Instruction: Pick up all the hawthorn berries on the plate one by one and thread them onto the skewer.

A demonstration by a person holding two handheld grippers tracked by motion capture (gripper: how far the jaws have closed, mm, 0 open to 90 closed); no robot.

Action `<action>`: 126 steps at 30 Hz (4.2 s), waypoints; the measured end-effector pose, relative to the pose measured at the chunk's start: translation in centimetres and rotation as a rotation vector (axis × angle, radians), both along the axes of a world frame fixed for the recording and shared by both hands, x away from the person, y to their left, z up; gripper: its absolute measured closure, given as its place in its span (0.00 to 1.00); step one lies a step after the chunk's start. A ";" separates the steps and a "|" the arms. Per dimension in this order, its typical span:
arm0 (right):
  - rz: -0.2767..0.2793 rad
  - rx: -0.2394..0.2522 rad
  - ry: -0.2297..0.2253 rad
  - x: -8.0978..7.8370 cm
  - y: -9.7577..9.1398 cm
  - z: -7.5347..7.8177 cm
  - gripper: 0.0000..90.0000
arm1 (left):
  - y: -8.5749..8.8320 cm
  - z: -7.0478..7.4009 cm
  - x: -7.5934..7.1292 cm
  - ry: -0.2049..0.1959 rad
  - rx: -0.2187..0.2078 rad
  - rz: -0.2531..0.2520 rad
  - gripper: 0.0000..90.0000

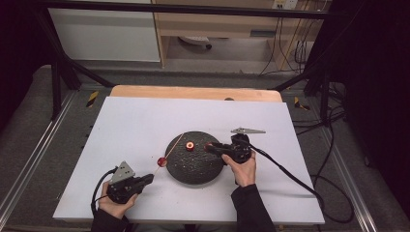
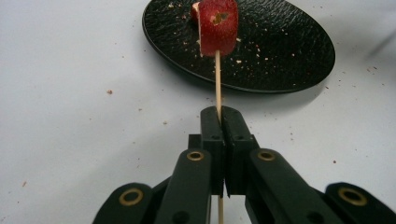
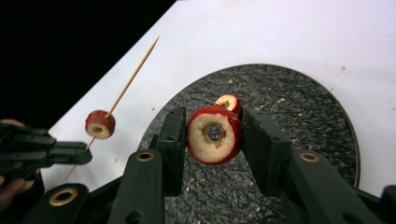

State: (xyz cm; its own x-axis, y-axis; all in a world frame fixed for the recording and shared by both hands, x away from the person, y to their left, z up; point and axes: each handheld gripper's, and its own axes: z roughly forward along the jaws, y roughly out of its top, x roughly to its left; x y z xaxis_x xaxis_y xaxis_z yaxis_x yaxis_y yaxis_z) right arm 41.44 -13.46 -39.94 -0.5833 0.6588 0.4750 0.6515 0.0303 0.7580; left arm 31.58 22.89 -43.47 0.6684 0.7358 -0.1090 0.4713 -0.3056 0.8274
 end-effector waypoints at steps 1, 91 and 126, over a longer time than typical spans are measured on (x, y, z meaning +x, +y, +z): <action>-0.009 0.007 -0.008 -0.1 0.0 -0.1 0.68 | 0.0 0.0 0.0 0.000 -0.002 0.001 0.98; -0.308 0.522 -0.275 0.3 -2.7 0.8 0.68 | -9.7 2.4 0.7 -0.047 -0.103 -0.079 0.98; -0.225 0.452 -0.233 -1.2 -1.4 -0.6 0.68 | -13.3 3.8 3.8 -0.044 -0.133 -0.033 0.98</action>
